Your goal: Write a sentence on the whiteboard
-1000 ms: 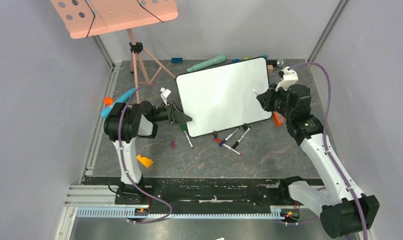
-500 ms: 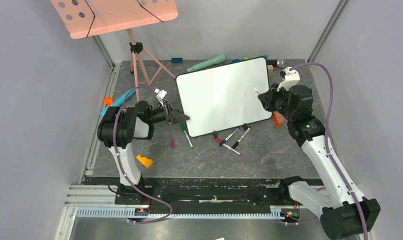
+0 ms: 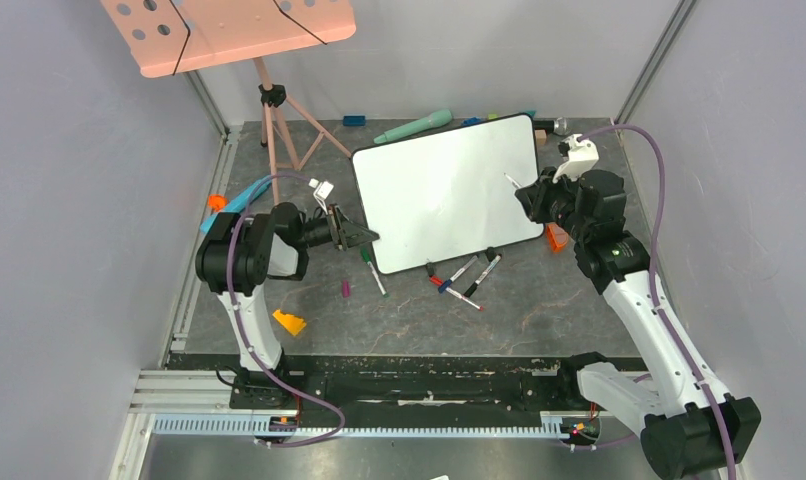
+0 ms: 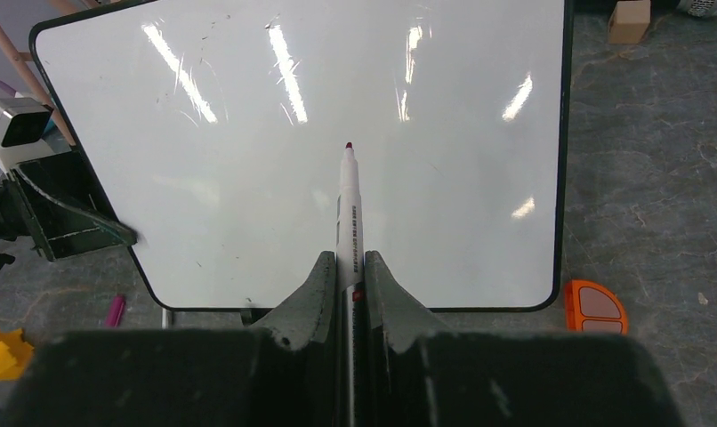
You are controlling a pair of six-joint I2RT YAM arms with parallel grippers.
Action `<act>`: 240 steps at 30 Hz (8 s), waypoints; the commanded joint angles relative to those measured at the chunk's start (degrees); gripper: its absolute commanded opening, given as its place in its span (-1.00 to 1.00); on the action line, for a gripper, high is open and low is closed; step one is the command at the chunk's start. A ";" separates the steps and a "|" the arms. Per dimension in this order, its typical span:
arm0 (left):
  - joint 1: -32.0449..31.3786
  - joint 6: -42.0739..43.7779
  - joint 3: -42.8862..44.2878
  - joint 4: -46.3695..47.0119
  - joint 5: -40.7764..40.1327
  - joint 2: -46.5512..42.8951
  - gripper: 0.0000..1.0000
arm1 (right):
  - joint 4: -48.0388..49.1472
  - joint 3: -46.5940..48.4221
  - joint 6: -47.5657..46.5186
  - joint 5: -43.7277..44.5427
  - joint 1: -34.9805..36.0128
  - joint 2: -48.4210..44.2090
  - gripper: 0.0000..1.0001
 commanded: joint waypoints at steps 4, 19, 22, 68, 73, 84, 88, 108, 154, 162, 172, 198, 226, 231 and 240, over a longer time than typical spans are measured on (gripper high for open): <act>-0.02 -4.85 1.08 8.97 1.11 3.10 0.09 | 2.50 2.48 0.75 -2.47 1.32 1.13 -1.00; -0.01 -4.87 0.97 9.03 0.98 3.25 0.10 | 5.57 6.46 1.43 2.32 11.49 8.83 -1.00; -0.01 -4.92 0.96 9.07 1.02 3.22 0.09 | 6.46 7.49 0.91 4.11 14.20 10.74 -1.00; -2.64 4.87 3.26 9.67 6.95 1.41 -0.95 | 7.07 15.68 -2.96 7.11 22.09 17.90 -1.00; -2.82 3.52 3.97 9.65 7.26 2.38 -0.96 | 7.07 15.41 -2.83 7.13 22.23 17.71 -1.00; -2.82 -3.14 5.85 9.63 6.29 5.53 -0.96 | 7.16 16.73 -2.76 9.01 26.84 19.30 -1.00; -2.82 -2.85 5.69 9.56 5.81 5.67 -0.96 | 7.65 17.32 -2.74 10.73 28.34 20.48 -1.00; -2.78 -1.25 4.97 12.13 5.92 5.65 -0.96 | 6.26 16.67 -4.64 13.62 29.96 19.81 -1.00; -0.49 1.29 7.30 17.55 6.25 8.45 -0.96 | 8.09 28.21 -4.83 12.23 31.61 32.36 -1.00; -1.04 1.23 7.34 17.55 6.69 8.25 -0.96 | 7.90 32.75 -3.94 15.62 32.15 36.90 -1.00; -1.59 0.32 7.32 17.55 7.27 6.59 -0.96 | 7.67 31.69 -4.02 16.09 32.25 35.46 -1.00; -1.48 -1.46 9.71 17.55 12.32 8.26 -0.20 | 7.86 27.37 -3.77 16.10 32.25 32.54 -1.00; -1.79 0.24 12.14 17.55 11.35 12.28 -0.96 | 8.04 31.61 -1.63 19.22 32.33 36.06 -1.00; -1.87 0.28 11.65 17.56 11.27 11.72 -0.96 | 5.94 36.42 -1.22 20.68 32.60 39.91 -1.00; -1.86 0.59 10.79 17.55 10.76 11.05 -0.96 | 3.44 40.89 -0.23 24.32 32.78 44.14 -1.00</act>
